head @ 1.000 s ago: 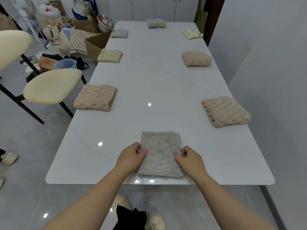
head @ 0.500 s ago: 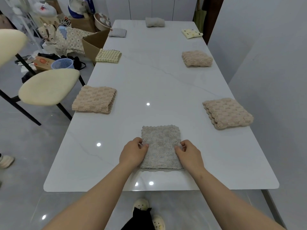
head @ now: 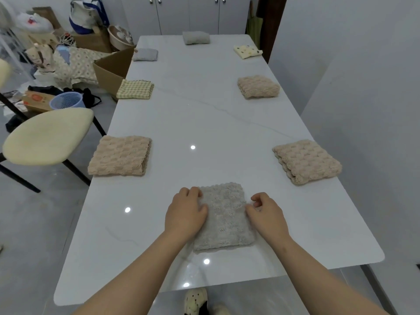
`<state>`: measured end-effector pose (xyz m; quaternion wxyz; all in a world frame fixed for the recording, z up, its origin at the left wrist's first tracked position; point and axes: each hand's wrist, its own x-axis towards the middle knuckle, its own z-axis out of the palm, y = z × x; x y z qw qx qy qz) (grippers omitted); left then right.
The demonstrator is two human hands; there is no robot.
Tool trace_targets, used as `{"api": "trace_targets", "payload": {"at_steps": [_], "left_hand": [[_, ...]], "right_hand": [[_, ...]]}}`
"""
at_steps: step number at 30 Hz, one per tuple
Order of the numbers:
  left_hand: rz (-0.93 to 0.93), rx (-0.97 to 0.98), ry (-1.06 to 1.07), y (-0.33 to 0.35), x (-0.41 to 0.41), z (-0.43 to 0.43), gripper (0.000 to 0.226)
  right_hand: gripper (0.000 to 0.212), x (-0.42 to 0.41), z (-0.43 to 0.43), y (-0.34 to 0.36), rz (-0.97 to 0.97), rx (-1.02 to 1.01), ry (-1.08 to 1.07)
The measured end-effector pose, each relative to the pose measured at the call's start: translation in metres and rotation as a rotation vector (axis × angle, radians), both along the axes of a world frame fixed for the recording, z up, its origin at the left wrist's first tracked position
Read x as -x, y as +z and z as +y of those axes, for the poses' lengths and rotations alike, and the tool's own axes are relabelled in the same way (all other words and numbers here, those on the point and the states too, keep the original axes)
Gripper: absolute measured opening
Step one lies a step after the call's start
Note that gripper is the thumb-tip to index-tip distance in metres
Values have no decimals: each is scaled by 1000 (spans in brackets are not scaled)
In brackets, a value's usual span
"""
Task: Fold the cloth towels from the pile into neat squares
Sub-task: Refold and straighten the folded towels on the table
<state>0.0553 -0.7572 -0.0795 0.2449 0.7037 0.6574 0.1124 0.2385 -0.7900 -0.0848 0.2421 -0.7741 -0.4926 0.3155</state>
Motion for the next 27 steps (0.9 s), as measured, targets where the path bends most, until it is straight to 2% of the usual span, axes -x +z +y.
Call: {"api": "trace_targets", "payload": {"at_steps": [4,7,15,21,24,27], "left_hand": [[48,-94,-181,8,-23,10,34],[42,-94,-256,12,-48,13,34],[142,-101,-404,11,-151,9,41],[87,-54,-225,1,-247,2,40],[24,-65,-58,0,-285,2,50],[-85,-80,152,1,-307,14,55]], "right_hand": [[32,-20,3,8,-222,-17,94],[32,-41,1,10,-324,4,144],[32,-134,1,7,-384,-18,162],[30,-231,6,0,-312,9,234],[29,-270,16,-2,-242,20,272],[26,-288,31,1,-15,41,246]]}}
